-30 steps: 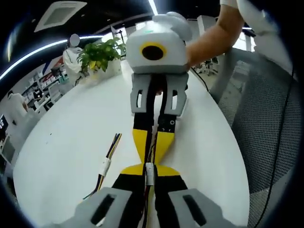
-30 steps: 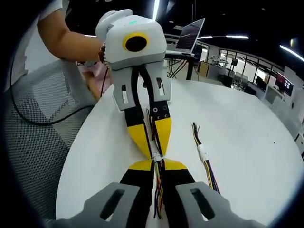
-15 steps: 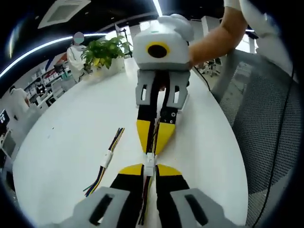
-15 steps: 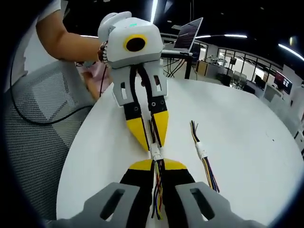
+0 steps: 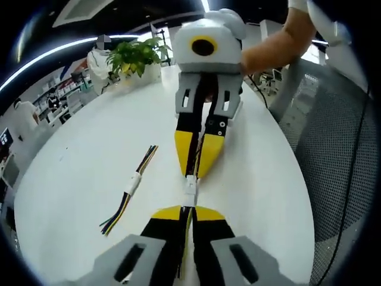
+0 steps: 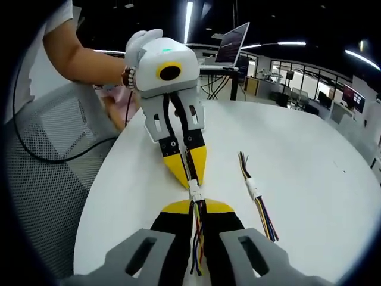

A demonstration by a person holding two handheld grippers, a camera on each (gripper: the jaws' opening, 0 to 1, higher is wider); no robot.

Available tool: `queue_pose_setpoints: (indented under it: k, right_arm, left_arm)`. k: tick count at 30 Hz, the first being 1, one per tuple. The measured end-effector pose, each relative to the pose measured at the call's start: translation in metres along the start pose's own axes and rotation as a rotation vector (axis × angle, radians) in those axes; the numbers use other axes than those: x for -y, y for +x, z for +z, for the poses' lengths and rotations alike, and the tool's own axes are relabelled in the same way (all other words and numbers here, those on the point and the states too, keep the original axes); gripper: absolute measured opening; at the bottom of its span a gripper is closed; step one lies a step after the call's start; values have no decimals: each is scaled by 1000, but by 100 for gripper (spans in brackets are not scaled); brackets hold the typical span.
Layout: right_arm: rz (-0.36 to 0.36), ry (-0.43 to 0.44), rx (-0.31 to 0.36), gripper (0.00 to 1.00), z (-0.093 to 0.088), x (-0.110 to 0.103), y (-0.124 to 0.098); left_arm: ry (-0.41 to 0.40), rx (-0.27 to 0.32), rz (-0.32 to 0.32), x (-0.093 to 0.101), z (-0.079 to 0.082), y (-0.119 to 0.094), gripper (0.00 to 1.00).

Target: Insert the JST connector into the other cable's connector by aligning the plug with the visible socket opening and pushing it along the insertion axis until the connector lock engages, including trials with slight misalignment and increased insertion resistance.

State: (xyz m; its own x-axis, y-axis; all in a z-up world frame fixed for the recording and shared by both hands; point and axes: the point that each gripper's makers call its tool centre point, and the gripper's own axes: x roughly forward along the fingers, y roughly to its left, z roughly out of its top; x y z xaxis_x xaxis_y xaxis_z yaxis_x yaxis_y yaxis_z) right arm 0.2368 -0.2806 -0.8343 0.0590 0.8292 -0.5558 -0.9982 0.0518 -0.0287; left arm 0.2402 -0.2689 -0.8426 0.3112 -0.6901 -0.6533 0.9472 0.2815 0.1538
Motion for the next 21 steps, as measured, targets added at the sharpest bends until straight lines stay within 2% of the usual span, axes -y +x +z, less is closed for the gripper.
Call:
queue_pose_setpoints:
  k: [9, 14, 21]
  right_arm:
    - [1, 12, 10, 2, 1, 0, -2]
    - [8, 0, -4, 2, 0, -2, 0]
    - [7, 10, -7, 2, -1, -2, 0]
  left_arm:
    - [22, 5, -11, 0, 4, -2, 0]
    - [67, -29, -21, 4, 2, 1, 0]
    - [60, -27, -22, 3, 2, 0, 0]
